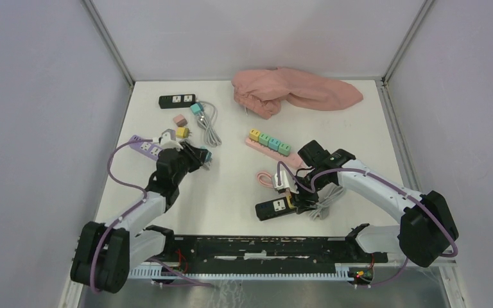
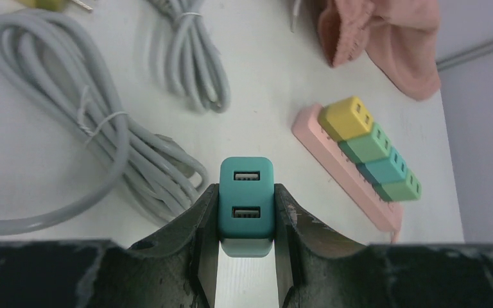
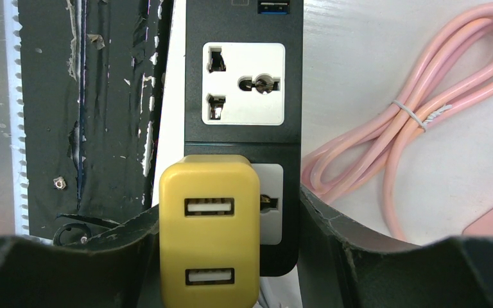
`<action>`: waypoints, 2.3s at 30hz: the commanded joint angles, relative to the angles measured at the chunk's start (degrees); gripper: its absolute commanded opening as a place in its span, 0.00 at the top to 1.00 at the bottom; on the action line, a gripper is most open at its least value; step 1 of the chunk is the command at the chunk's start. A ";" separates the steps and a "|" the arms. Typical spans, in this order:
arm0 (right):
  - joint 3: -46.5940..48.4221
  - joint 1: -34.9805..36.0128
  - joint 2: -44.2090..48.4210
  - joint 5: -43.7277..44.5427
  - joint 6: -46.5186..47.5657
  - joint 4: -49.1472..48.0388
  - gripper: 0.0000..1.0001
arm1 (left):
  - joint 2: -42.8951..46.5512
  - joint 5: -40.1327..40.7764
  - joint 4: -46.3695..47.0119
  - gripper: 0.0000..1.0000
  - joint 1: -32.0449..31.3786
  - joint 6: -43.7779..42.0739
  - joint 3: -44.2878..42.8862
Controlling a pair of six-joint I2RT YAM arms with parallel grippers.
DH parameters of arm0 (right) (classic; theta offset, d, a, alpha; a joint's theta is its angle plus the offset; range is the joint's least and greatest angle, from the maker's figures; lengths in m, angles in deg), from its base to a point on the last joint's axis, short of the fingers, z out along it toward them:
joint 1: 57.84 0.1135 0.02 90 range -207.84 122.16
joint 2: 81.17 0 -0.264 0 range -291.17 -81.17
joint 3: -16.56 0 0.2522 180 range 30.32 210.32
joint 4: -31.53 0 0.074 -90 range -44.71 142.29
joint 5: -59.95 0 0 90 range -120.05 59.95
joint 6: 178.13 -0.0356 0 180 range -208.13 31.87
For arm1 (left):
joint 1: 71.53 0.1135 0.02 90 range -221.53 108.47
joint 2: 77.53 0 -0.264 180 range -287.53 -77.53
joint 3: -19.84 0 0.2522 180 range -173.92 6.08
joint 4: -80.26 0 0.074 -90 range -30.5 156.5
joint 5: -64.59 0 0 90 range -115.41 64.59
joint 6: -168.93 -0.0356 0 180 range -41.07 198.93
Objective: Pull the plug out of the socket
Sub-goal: Place the plug at the center of the board, then remove the plug from the socket.
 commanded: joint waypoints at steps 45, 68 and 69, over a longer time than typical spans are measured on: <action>3.10 -0.44 1.52 0.14 -0.58 0.67 0.98 | -34.68 5.04 -29.32 0.15 12.78 12.36 -44.81; 4.99 -3.90 2.88 -3.13 1.77 5.15 0.98 | -5.14 -32.82 33.61 0.11 -12.07 -1.80 1.22; 5.05 -4.01 2.94 -3.37 1.97 5.43 0.98 | -4.48 -32.80 35.43 0.11 -14.03 -3.02 2.15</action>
